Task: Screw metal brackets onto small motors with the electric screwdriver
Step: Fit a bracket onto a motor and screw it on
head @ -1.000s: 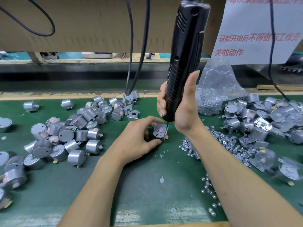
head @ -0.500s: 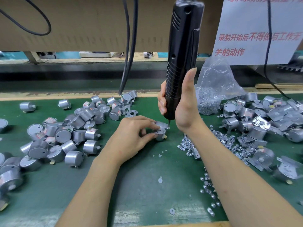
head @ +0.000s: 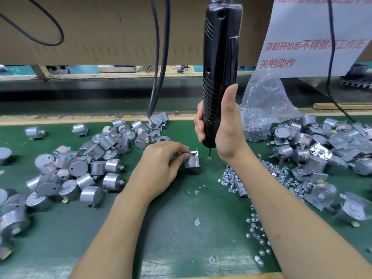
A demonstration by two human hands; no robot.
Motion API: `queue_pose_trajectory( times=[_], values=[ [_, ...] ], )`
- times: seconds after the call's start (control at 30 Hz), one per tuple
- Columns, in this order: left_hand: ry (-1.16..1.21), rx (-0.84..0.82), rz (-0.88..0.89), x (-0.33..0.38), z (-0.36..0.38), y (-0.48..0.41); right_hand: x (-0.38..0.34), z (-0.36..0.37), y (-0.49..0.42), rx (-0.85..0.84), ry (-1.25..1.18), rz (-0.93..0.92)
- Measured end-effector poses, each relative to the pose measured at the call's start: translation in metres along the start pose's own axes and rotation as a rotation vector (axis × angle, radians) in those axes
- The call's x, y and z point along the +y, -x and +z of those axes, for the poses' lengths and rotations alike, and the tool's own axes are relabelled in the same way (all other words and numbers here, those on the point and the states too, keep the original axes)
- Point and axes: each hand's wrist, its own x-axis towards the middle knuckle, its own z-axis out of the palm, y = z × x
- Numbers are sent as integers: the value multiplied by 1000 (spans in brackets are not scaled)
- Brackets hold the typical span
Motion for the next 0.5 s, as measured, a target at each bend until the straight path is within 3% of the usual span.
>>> queue_pose_trajectory(
  times=[0.3, 0.5],
  values=[
    [-47, 31, -126, -3, 8, 0, 0, 0, 1, 0, 35, -15],
    [-115, -58, -151, -2, 14, 0, 0, 1, 1, -4, 47, -22]
  ],
)
